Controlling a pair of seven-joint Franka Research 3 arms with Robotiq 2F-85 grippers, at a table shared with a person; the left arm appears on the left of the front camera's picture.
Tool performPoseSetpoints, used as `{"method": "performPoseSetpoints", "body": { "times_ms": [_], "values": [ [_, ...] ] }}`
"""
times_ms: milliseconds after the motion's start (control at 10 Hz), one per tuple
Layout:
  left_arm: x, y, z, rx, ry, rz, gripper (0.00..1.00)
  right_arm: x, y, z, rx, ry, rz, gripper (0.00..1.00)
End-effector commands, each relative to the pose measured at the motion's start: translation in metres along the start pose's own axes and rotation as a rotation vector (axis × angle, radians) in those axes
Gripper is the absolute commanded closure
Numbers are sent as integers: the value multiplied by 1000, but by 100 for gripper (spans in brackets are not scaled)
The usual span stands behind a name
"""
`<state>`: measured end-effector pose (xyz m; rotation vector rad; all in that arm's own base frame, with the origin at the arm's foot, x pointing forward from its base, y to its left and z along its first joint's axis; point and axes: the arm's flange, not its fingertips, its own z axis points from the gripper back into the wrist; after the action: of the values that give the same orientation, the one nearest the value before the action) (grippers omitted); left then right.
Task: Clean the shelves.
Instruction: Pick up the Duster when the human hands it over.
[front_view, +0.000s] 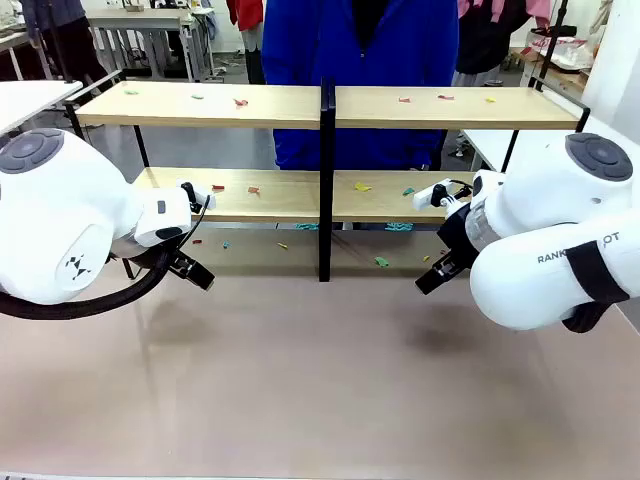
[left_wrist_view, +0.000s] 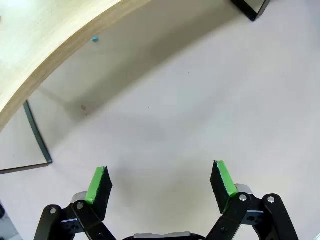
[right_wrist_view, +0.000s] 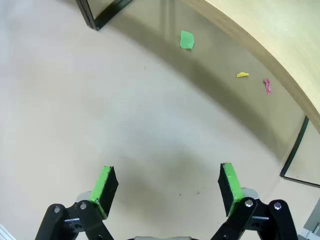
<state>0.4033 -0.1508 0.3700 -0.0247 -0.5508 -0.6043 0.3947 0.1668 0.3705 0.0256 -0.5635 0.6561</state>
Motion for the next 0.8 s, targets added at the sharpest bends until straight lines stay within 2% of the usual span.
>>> {"method": "performPoseSetpoints", "body": {
  "times_ms": [0, 700],
  "values": [
    [0, 0, 0, 0, 0, 0, 0, 0, 0, 0, 0, 0, 0, 0],
    [0, 0, 0, 0, 0, 0, 0, 0, 0, 0, 0, 0, 0, 0]
  ]
}}
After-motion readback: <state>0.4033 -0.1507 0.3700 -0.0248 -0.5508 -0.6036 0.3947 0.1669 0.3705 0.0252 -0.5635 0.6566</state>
